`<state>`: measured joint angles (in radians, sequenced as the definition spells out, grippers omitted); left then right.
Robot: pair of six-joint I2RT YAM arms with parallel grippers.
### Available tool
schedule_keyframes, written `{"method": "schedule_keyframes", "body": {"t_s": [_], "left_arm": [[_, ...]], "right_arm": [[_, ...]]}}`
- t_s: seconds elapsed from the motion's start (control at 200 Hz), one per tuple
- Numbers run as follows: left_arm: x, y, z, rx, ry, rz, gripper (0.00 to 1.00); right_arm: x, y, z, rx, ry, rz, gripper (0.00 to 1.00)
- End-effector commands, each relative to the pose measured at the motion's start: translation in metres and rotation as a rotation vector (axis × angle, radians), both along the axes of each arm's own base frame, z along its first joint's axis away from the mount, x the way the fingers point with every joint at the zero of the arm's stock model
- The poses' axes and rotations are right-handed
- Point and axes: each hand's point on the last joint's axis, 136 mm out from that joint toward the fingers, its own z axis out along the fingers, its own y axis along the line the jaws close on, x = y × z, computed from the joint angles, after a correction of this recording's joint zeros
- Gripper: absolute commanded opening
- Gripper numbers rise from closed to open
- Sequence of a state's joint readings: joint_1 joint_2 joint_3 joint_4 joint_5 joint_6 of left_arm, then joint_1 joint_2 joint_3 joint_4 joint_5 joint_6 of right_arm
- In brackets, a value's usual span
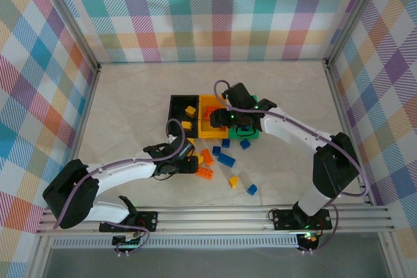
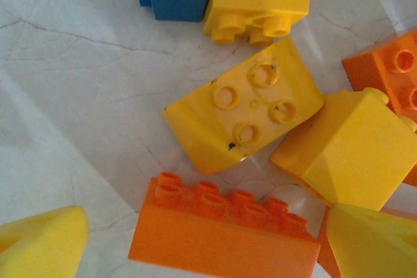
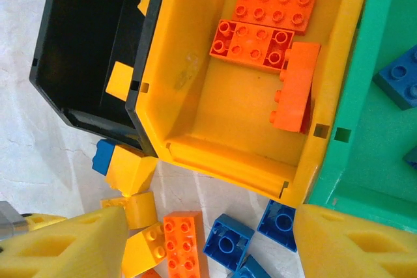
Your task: Sort the legos into containers by color
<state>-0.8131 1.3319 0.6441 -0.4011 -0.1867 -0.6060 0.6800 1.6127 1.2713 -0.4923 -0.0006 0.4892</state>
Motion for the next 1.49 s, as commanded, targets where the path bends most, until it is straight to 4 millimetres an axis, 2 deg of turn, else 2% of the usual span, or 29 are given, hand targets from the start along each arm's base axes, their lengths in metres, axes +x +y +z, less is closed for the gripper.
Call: {"method": "schedule_keyframes", "body": {"t_s": [0.0,0.145,0.31,0.515,0.735,1.025,1.11,1.185,1.275,1.375,1.49], "left_arm": [[-0.001,0.019,-0.013,0.097,0.01,0.016,0.91],[-0.004,0.032,-0.014,0.134,0.009,0.043,0.8],[-0.012,0.048,-0.014,0.163,0.022,0.074,0.78],[-0.008,0.038,-0.017,0.119,0.031,0.055,0.75],[0.003,0.022,-0.014,0.077,0.012,0.043,0.48],[-0.002,0.029,-0.005,0.074,0.011,0.057,0.17],[-0.006,0.031,0.007,0.057,-0.001,0.065,0.1],[-0.006,0.03,0.028,0.02,-0.035,0.064,0.09],[0.001,0.019,0.061,-0.037,-0.081,0.043,0.09],[0.022,-0.008,0.095,-0.092,-0.129,-0.002,0.09],[0.056,-0.048,0.117,-0.132,-0.171,-0.051,0.08]], "right_arm": [[0.003,0.001,0.02,0.04,-0.051,-0.011,0.69],[0.002,-0.001,0.019,0.035,-0.052,-0.017,0.69],[0.002,0.0,0.018,0.039,-0.049,-0.017,0.69],[0.004,0.002,0.018,0.045,-0.049,-0.017,0.69],[0.002,-0.001,0.016,0.04,-0.047,-0.021,0.69],[0.0,-0.004,0.013,0.04,-0.044,-0.029,0.69],[0.0,-0.005,0.013,0.041,-0.043,-0.035,0.69],[-0.002,-0.008,0.012,0.043,-0.04,-0.041,0.69],[-0.007,-0.014,0.009,0.042,-0.035,-0.056,0.69],[-0.014,-0.027,0.004,0.037,-0.026,-0.086,0.69],[-0.027,-0.045,-0.004,0.034,-0.009,-0.125,0.69]]}}
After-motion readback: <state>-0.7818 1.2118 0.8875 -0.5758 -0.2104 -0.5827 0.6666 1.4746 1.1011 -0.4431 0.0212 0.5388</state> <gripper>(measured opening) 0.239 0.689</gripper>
